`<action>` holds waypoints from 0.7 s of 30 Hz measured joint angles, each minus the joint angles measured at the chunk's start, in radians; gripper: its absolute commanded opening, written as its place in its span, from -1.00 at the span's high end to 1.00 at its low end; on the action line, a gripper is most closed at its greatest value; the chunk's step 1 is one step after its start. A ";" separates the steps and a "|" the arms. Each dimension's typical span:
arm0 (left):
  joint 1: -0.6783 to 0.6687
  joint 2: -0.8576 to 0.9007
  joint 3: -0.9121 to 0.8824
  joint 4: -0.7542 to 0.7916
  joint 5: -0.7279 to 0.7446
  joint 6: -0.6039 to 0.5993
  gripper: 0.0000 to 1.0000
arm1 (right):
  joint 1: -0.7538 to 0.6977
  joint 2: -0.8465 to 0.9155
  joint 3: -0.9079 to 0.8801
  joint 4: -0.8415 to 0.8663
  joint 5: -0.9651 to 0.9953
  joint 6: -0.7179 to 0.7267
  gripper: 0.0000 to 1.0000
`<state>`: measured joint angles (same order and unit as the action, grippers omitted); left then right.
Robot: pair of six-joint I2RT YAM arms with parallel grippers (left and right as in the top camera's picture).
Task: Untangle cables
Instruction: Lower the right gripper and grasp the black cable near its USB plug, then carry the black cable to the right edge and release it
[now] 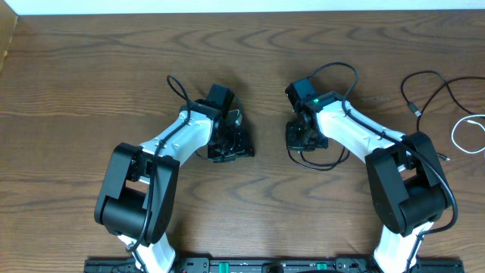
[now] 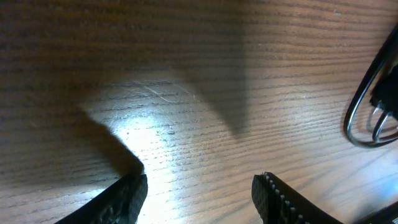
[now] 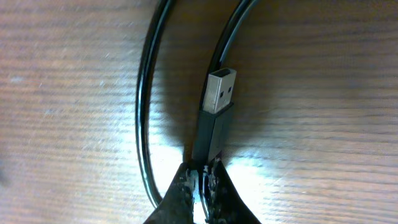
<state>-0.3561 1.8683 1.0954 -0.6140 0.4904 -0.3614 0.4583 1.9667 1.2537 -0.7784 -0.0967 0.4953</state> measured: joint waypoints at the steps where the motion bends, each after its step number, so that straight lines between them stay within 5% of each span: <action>1: 0.000 0.000 0.000 0.000 0.000 0.000 -0.20 | 0.000 0.000 0.000 -0.001 -0.008 -0.005 0.98; 8: 0.000 0.000 0.000 -0.001 0.000 0.000 -0.20 | -0.047 -0.032 -0.004 -0.008 -0.106 -0.060 0.98; 21: 0.000 0.000 0.000 -0.007 0.000 0.000 -0.21 | -0.192 -0.437 -0.003 0.043 -0.188 -0.079 0.98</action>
<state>-0.3561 1.8683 1.0954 -0.6209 0.4908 -0.3614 0.2661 1.5295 1.2503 -0.7357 -0.2852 0.4160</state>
